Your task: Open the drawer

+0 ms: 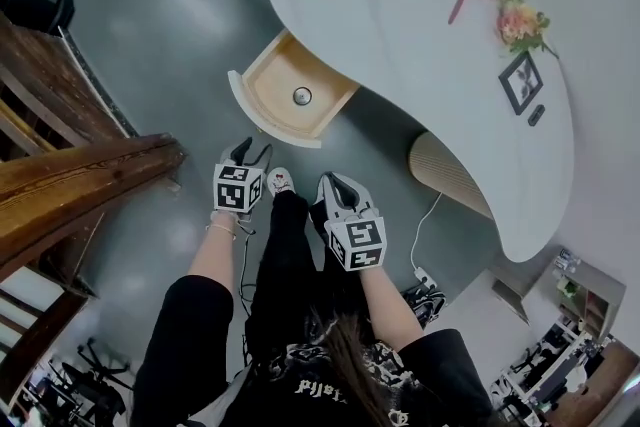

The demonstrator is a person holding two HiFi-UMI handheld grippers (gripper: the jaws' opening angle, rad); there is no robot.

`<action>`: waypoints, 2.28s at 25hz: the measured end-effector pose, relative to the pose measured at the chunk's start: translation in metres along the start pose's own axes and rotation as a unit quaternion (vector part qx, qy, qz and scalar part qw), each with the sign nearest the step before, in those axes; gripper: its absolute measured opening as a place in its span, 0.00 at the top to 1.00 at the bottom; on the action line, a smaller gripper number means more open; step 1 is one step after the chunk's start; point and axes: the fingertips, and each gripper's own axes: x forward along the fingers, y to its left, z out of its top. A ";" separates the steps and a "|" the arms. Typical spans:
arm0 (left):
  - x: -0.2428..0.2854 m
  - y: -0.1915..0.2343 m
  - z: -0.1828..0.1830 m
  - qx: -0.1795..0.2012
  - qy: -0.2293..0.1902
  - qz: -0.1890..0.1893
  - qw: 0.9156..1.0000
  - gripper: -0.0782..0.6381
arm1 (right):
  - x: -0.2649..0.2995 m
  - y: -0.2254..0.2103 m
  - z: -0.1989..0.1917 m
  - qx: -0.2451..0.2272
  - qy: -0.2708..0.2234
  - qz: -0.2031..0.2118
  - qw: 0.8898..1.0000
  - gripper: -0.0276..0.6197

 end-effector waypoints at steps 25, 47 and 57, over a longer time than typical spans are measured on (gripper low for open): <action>-0.110 -0.108 0.062 0.004 -0.097 -0.033 0.995 0.61 | -0.045 -0.013 0.064 0.044 -0.068 -0.033 0.996 0.92; -0.167 -0.139 0.120 0.082 -0.162 -0.030 0.983 0.61 | -0.087 -0.027 0.115 -0.018 -0.108 -0.047 0.993 0.92; -0.182 -0.149 0.133 0.096 -0.191 -0.032 0.976 0.68 | -0.102 -0.031 0.130 -0.011 -0.133 -0.051 0.990 0.92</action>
